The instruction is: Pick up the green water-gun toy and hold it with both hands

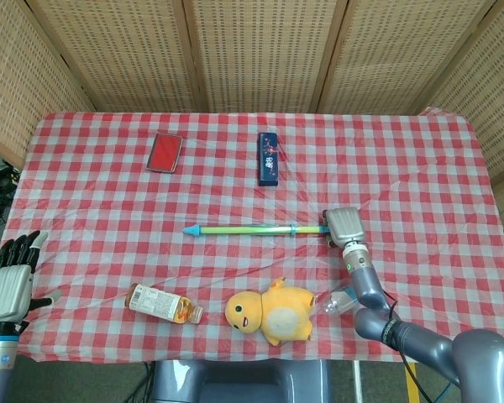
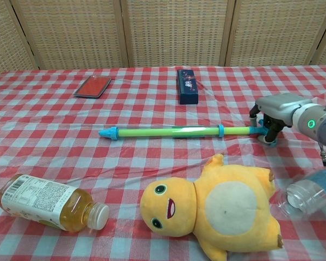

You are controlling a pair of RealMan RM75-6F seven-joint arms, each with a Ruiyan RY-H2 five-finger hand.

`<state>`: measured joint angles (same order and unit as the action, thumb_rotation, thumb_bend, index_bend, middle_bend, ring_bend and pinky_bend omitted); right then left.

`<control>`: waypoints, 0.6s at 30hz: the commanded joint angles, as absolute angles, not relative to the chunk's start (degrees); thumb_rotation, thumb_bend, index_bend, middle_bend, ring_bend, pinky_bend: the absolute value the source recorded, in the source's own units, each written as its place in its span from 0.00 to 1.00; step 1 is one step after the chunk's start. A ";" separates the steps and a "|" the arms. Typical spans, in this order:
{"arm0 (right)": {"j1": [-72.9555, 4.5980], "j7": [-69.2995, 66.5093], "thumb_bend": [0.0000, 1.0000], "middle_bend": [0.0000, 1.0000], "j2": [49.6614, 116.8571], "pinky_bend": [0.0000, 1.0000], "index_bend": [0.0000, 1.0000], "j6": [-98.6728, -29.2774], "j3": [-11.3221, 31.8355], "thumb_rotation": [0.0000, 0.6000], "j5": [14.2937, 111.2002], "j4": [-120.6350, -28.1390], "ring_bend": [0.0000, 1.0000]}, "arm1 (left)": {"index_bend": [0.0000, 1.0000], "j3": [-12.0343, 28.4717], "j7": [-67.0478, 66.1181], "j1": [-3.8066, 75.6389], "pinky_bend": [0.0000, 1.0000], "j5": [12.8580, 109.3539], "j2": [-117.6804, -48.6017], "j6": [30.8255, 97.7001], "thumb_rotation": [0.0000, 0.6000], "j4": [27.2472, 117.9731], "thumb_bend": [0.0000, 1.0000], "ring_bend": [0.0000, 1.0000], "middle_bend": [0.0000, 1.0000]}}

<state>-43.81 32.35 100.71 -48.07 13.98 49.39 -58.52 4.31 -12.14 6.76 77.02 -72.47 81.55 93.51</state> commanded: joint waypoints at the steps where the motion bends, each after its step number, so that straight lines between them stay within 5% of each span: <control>1: -44.19 31.84 0.50 1.00 101.17 0.77 0.62 -47.73 14.09 1.00 49.22 -57.74 1.00 | 0.00 4.40 -12.25 6.83 0.00 76.74 -72.55 81.40 1.00 93.47 0.07 0.00 0.00; 6: -44.64 30.98 0.51 1.00 99.94 0.77 0.72 -48.78 14.79 1.00 50.41 -59.43 1.00 | 0.00 4.80 -12.31 7.00 0.00 75.87 -72.60 81.05 1.00 93.68 0.07 0.00 0.00; 18: -46.57 35.93 0.51 1.00 91.45 0.77 0.72 -54.29 19.23 1.00 47.88 -72.51 1.00 | 0.00 7.20 -13.03 8.54 0.00 74.47 -69.49 80.42 1.00 97.66 0.07 0.00 0.00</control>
<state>-45.93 34.48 93.42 -52.86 17.80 49.04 -69.87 6.58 -12.86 8.21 74.66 -70.38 80.32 96.67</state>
